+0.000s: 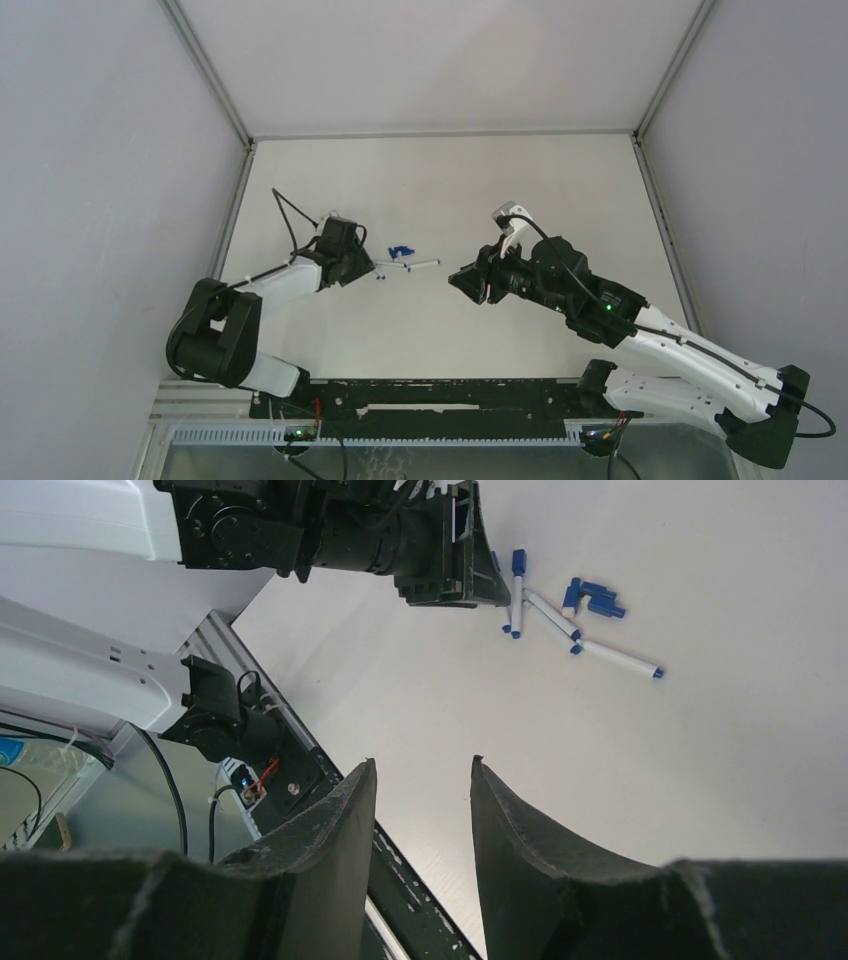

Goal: Insert the pens into the pen caps
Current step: Place the pen at the center of the board.

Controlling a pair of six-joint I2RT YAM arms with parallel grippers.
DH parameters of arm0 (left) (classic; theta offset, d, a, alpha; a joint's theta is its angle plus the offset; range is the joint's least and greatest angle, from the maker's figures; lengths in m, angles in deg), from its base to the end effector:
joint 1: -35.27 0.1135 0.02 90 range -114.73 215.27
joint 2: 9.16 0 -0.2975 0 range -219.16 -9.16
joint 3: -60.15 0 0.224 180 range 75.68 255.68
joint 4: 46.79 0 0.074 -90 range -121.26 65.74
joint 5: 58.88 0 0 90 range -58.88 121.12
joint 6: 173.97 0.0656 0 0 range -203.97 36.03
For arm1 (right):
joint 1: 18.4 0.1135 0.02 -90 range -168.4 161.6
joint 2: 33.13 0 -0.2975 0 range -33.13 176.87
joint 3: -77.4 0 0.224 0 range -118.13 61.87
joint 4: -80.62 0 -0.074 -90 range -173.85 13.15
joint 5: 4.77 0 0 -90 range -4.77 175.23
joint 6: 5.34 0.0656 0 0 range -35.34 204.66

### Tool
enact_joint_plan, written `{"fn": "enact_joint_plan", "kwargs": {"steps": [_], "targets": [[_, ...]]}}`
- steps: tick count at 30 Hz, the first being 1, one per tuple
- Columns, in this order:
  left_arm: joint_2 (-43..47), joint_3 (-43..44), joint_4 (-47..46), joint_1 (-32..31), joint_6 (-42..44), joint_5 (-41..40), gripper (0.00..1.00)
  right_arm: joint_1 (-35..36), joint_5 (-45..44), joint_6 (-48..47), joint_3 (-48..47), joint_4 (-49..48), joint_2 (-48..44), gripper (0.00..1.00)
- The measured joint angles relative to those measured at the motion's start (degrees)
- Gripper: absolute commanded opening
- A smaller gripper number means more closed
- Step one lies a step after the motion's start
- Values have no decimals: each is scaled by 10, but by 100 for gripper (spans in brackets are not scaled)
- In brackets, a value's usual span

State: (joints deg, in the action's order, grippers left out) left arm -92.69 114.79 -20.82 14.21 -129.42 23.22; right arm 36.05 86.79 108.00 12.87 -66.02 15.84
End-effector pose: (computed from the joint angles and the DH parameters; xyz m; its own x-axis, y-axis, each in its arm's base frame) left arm 0.2483 -0.0859 0.1872 -0.7364 -0.4728 -0.4839 -0.3459 0.8778 -0.3313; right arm 0.0994 0.1421 0.3553 -0.4914 -0.0065 -0.8709 -0.6902 0.6128 0.3849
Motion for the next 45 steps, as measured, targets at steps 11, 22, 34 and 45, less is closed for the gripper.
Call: {"fn": "enact_joint_plan", "kwargs": {"steps": [11,22,34,45], "targets": [[3,0,-3,33,20,10,68,0,-1,1,0,3,0,47],[-44,39,-22,39,57,43,69,0,-2,4,0,19,0,47],[-76,64,-50,38,84,96,76,0,-7,6,0,31,0,47],[-100,87,-63,31,115,130,81,0,-7,6,0,34,3,47]]}}
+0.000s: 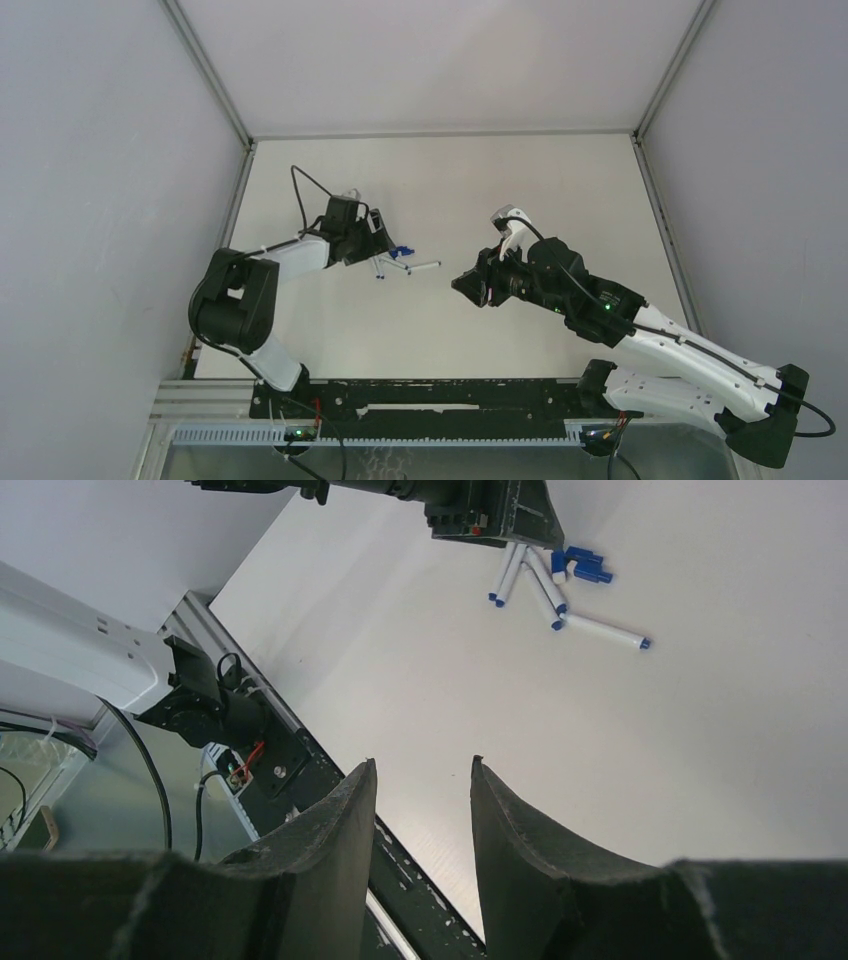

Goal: Insert the pens into the pen caps
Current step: Place the pen at the center of the board, then pick up the pen from the center of the board.

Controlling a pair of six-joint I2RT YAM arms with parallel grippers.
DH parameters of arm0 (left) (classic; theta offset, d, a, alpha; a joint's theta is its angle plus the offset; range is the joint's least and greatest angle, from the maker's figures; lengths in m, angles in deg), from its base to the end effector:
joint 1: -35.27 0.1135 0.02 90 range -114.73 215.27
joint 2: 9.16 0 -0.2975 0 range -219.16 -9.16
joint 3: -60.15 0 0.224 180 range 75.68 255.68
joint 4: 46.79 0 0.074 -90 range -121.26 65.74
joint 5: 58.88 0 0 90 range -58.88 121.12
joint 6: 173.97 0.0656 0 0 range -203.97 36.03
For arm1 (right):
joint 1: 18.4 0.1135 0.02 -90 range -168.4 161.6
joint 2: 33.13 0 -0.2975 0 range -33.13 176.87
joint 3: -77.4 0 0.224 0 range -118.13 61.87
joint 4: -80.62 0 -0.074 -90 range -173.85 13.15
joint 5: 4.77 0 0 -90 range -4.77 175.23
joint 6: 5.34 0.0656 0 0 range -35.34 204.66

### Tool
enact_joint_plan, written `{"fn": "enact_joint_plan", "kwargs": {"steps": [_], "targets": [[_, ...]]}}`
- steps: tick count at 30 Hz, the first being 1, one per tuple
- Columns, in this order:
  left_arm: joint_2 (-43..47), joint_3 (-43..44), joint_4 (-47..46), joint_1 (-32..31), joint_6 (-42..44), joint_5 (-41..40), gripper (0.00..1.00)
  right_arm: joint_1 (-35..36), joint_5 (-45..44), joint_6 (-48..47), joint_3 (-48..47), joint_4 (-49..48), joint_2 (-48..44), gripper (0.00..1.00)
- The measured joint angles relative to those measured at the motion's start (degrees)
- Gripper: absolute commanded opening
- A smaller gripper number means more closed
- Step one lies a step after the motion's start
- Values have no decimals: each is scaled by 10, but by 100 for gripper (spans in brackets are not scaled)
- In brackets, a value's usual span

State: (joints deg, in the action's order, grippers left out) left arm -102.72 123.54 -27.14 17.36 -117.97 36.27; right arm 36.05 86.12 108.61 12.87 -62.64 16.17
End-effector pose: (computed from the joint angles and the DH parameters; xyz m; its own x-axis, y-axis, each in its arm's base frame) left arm 0.3046 -0.1046 0.1914 -0.8048 -0.3252 -0.4965 -0.1069 0.9023 -0.4176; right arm 0.0992 0.1405 0.3467 -0.5285 -0.0414 -0.8479 -0.6646 0.6416 0.3829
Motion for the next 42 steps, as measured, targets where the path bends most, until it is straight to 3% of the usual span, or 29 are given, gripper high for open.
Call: {"fn": "enact_joint_plan", "kwargs": {"steps": [7,11,22,26,35,42], "targets": [[-13,16,2,-10,15,2,82,0,0,0,0,0,2,47],[3,16,29,-10,15,-37,83,0,-1,0,0,0,8,47],[218,16,95,0,35,-95,84,-43,32,-24,0,0,60,49],[288,13,108,3,54,-92,85,-68,72,-65,-26,21,143,49],[440,-10,143,5,104,-116,87,-77,116,-188,-207,76,409,46],[484,-20,163,7,121,-153,86,-83,117,-267,-377,123,572,43]]}}
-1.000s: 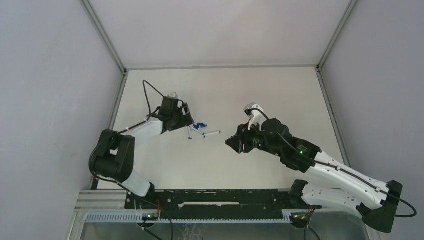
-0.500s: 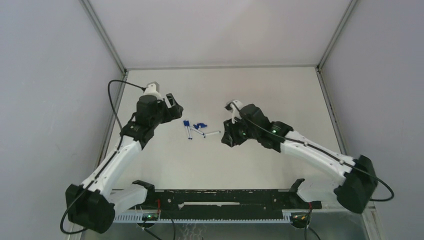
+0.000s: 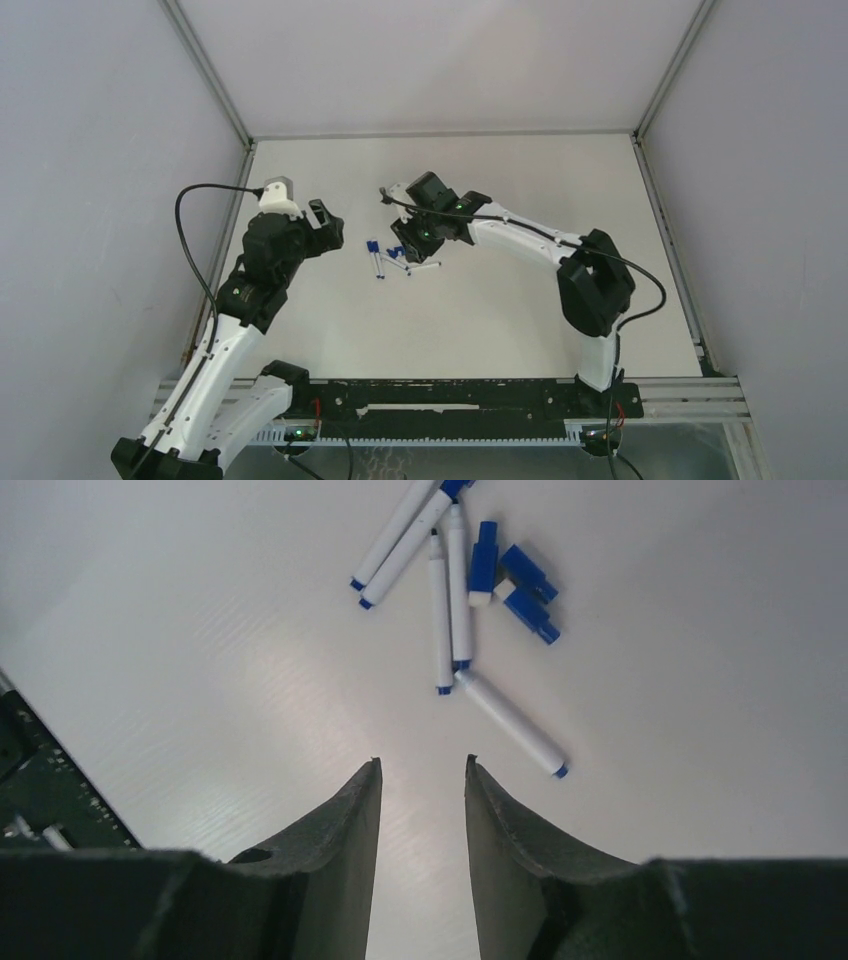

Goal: Insert the pens into the pen caps
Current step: Pick up the pen from the center of the board.

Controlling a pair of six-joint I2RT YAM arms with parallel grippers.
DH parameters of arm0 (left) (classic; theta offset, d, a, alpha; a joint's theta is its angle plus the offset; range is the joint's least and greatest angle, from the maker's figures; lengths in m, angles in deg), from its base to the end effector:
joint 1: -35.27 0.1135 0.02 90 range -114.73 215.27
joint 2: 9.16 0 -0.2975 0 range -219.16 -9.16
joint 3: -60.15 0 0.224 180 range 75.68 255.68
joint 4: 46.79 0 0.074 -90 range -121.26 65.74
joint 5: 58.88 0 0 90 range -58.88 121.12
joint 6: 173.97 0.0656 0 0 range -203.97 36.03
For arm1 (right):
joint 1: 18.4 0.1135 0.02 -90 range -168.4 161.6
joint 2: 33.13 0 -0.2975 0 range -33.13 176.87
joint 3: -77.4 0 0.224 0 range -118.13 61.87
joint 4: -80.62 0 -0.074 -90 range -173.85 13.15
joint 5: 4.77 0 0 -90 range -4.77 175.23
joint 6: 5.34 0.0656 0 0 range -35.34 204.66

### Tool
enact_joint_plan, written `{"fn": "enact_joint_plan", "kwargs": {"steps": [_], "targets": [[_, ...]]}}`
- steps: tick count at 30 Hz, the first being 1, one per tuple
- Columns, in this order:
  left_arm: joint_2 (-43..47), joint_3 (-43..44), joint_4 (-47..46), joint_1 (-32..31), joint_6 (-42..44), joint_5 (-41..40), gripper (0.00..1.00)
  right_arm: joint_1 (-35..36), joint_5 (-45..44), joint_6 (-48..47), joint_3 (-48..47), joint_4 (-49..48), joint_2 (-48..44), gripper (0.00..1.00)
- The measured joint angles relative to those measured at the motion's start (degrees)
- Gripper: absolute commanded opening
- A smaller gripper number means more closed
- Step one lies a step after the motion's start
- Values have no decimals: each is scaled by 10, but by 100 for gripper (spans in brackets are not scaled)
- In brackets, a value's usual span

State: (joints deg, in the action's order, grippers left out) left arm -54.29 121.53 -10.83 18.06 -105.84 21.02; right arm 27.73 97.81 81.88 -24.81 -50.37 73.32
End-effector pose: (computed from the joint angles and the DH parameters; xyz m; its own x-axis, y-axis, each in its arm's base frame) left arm 0.1521 -0.0351 0.3403 -0.3487 -0.2759 -0.8957 0.0040 0.9552 -0.2958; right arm 0.2740 0.3056 0.2717 -0.5161 -0.6052 -0.6061 -0.8199 0.5537 0.1453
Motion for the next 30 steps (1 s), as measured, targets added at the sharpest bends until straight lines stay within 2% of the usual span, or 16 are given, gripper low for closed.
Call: {"fn": "enact_joint_plan", "kwargs": {"steps": [5,13,30], "targets": [[0,0,3,0,0,-2,86,-4,12,-62,-57,29,70,46],[0,0,3,0,-1,0,86,-31,30,-147,-65,70,132,48],[6,-12,4,1,-6,2,86,-40,25,-218,-113,80,198,45]]}}
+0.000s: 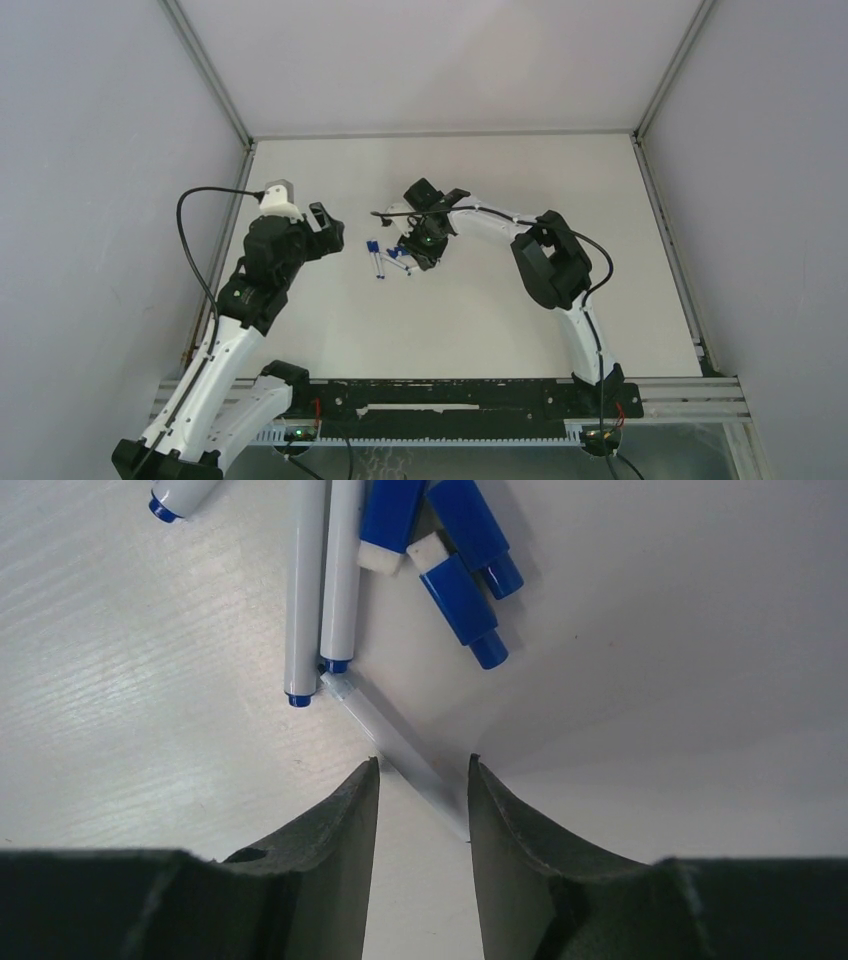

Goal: Insert the pens into the pen caps
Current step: Pick up the pen from the center of the board.

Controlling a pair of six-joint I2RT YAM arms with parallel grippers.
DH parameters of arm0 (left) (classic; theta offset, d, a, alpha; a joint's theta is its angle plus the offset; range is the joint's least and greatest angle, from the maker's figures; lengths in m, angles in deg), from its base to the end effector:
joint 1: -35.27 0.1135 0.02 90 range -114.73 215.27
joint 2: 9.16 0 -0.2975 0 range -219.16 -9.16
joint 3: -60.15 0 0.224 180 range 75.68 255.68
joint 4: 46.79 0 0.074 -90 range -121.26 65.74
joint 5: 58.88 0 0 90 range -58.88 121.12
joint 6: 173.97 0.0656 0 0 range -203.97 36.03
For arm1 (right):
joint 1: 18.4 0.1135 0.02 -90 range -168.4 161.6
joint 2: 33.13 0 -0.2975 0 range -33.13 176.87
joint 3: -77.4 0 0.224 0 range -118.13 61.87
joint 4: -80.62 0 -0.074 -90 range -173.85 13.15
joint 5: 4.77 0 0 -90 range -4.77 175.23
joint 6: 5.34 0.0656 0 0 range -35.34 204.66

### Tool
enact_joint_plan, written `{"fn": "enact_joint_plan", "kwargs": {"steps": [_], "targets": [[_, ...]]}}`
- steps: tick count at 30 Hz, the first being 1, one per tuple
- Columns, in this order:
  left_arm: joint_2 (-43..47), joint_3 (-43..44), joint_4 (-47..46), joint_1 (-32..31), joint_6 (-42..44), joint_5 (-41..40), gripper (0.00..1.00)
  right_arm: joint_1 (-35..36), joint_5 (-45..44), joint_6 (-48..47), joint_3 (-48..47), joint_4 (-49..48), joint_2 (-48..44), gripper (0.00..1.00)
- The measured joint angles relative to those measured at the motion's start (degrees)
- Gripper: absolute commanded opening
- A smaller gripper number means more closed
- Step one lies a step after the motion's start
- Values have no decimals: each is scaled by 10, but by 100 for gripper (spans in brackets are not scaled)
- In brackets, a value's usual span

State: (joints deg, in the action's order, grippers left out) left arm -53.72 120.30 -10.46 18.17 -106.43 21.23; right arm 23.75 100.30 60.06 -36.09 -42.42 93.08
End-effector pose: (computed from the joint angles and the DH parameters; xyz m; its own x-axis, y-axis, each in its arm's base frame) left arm 0.1500 -0.0343 0.3334 -0.3648 -0.2815 -0.8875 -0.0035 0.9536 -0.3011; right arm 0.3310 0.3226 0.1754 -0.3345 -0.8450 -0.4172 -0.9395 0.3339 0.0771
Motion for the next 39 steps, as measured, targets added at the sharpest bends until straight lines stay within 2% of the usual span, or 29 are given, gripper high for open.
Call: {"fn": "enact_joint_plan", "kwargs": {"steps": [5,12,20,28,39], "targets": [[1,0,0,2,0,0,86,3,2,-8,0,3,0,37],[1,0,0,5,0,0,86,3,1,-13,23,-4,-12,21],[0,0,0,8,0,1,86,6,1,-6,90,-2,-55,15],[-2,0,0,9,0,3,86,21,2,41,138,9,-88,29],[-4,0,0,12,0,10,86,44,-14,76,99,17,-64,33]]}}
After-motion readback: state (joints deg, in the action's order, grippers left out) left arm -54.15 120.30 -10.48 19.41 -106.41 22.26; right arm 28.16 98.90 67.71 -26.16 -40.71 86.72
